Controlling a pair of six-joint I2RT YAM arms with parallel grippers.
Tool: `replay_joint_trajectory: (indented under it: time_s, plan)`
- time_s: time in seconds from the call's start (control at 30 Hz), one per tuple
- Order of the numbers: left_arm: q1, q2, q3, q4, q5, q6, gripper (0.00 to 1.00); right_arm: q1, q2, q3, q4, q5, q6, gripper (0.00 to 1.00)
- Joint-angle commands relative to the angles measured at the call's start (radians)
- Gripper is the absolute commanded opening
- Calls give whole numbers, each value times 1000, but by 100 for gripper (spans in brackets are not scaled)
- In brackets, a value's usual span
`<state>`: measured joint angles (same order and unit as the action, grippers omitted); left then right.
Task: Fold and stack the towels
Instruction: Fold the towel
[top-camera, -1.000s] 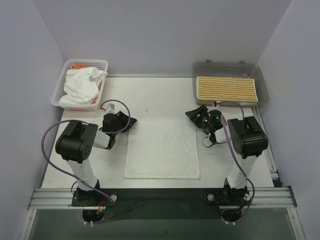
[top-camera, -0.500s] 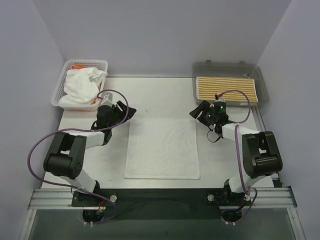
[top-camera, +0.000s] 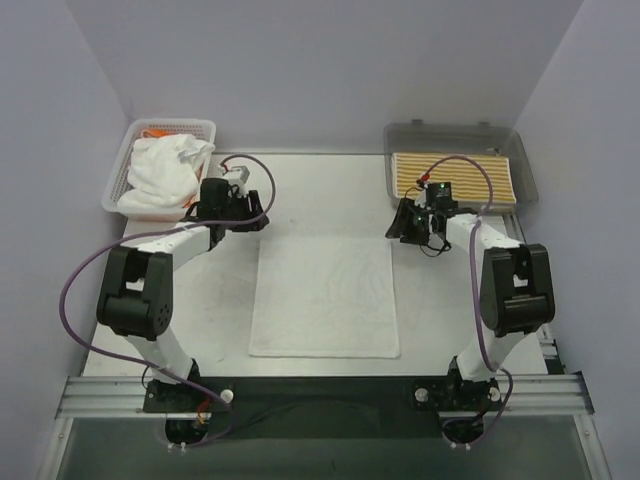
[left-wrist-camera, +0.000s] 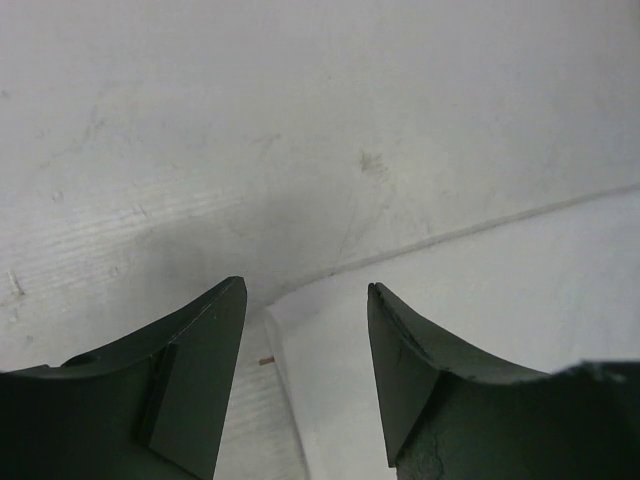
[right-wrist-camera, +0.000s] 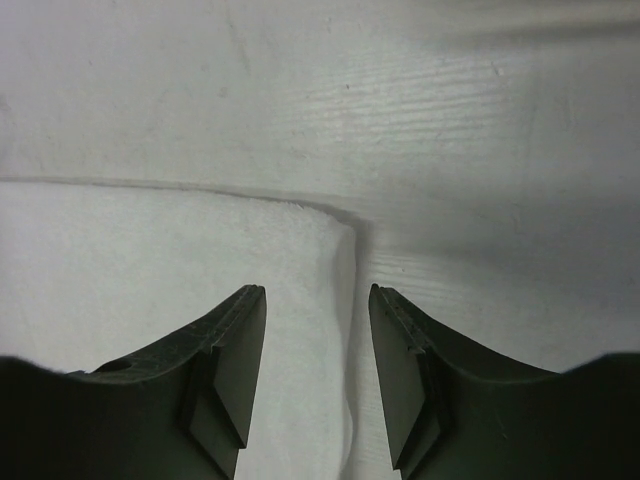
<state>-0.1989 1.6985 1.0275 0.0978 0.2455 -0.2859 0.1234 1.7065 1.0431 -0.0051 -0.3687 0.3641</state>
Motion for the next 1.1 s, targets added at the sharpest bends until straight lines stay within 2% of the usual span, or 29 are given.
replay_joint_trajectory:
  time_s: [0.0,0.33,0.47,0.6,0.93,1.07]
  plan:
    - [9,49,36,-161,70,106,62,-5,40,44,-119,-78,-73,46]
    - [9,173,85,-242,123,125,62,-31,139,113,-165,-113,-86,47]
    - [9,213,112,-273,127,122,58,-41,177,146,-179,-139,-88,47]
    - [9,227,126,-300,130,123,54,-42,225,185,-200,-157,-100,47]
    - [13,266,164,-363,132,133,54,-50,317,259,-237,-214,-108,47]
    - [15,274,167,-369,143,137,51,-51,344,274,-251,-256,-106,46]
